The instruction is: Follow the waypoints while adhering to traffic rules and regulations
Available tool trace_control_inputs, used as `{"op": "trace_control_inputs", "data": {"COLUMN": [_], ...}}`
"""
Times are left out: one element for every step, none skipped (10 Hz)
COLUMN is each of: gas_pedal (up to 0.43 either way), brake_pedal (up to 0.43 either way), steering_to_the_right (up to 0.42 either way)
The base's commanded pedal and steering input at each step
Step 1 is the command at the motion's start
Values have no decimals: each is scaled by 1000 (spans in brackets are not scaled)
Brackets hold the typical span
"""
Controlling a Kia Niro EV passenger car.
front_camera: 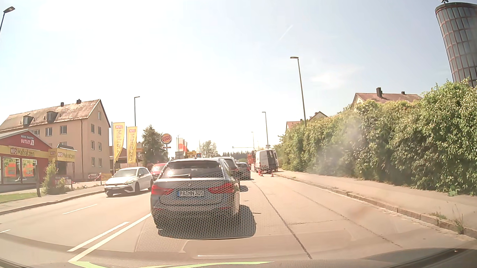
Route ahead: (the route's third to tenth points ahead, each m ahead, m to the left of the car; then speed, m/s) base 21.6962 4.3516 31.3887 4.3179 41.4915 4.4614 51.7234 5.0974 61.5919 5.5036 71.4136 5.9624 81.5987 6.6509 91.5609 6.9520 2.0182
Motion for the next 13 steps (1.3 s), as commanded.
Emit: {"op": "trace_control_inputs", "data": {"gas_pedal": [98, 98, 110, 118, 118, 130, 138, 138, 138, 130, 118, 8, 0], "brake_pedal": [0, 0, 0, 0, 0, 0, 0, 0, 0, 0, 0, 0, 0], "steering_to_the_right": [0, 0, 0, 0, 0, 0, 0, 1, 0, 0, 1, 0, 0]}}
